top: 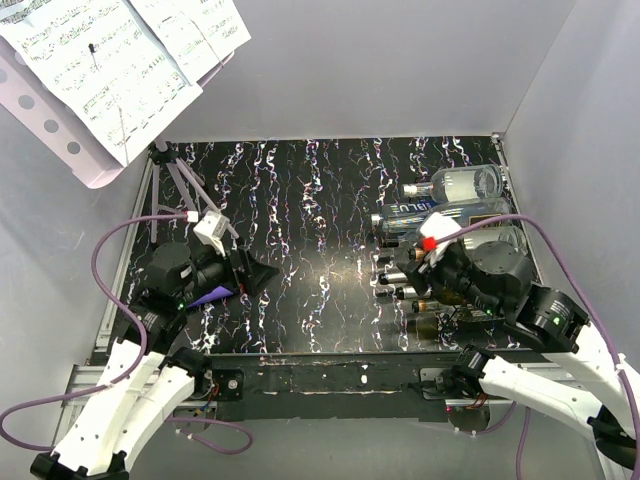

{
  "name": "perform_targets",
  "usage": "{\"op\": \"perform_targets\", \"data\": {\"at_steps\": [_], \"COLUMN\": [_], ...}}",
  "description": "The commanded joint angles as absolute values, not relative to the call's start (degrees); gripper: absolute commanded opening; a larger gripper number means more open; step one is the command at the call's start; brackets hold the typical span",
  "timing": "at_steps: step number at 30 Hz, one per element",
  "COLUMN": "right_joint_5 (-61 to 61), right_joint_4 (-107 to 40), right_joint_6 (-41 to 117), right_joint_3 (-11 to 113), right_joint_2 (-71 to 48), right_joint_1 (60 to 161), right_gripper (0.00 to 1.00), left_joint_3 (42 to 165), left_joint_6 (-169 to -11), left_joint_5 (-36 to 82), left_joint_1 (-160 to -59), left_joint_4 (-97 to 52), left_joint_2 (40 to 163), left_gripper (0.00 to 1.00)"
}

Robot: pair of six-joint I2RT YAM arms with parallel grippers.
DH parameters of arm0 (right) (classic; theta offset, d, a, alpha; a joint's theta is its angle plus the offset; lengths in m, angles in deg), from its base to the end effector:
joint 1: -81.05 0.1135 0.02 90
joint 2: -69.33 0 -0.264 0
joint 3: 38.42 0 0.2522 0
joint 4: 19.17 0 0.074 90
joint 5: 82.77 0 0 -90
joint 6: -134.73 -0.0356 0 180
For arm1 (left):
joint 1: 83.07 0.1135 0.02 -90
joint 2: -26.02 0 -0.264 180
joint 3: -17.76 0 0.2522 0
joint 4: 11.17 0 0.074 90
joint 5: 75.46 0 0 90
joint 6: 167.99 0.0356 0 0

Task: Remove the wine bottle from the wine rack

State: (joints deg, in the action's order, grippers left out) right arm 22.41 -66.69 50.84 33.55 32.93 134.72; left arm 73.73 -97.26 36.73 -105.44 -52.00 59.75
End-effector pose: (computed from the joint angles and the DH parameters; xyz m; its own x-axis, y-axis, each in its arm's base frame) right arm 0.0778 0.0901 0.3944 -0.0554 -0.2487 -0.9670 -0.6352 0.7560 -0.1580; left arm 0.1200 -0.0639 0.3214 -0.5038 -0.1231 -0.8550 0.5479 0.7197 -0.4265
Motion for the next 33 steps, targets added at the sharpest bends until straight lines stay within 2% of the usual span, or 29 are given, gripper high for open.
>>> {"op": "perform_targets", "data": {"at_steps": [1, 5, 9, 14, 22, 26, 33], "right_joint_5": [14.63, 9.88, 5.67, 3.54, 3.36, 9.75, 13.28], "right_joint_4": [-79.73, -91.71, -96.48, -93.5, -91.12, -88.23, -86.29], "right_joint_6": [75.8, 82.95, 84.98, 86.3, 88.23, 91.21, 93.51], "right_joint_3": [35.1, 35.45, 35.63, 31.51, 28.6, 27.72, 25.97], "right_joint_2": [30.14, 28.2, 29.42, 32.68, 29.87, 27.68, 23.28], "right_joint_1": [134.67, 134.75, 134.67, 134.67, 134.67, 134.67, 134.67], "right_gripper": [0.7, 0.7, 0.71, 0.75, 0.75, 0.75, 0.76], "left_joint_3": [71.6, 71.51, 71.86, 71.33, 71.77, 71.59, 71.51], "left_joint_6": [-97.24, -96.19, -96.18, -96.36, -96.62, -96.62, -96.62], "left_joint_5": [34.4, 33.18, 32.2, 30.63, 27.72, 27.81, 27.72], "left_joint_1": [-105.57, -105.66, -105.57, -105.66, -105.57, -105.66, -105.57], "left_joint_4": [-52.44, -52.0, -53.23, -53.49, -54.99, -54.99, -54.9], "left_joint_2": [56.43, 54.41, 52.48, 48.96, 48.87, 48.69, 47.73], "left_gripper": [0.98, 0.98, 0.98, 0.98, 0.98, 0.98, 0.98]}}
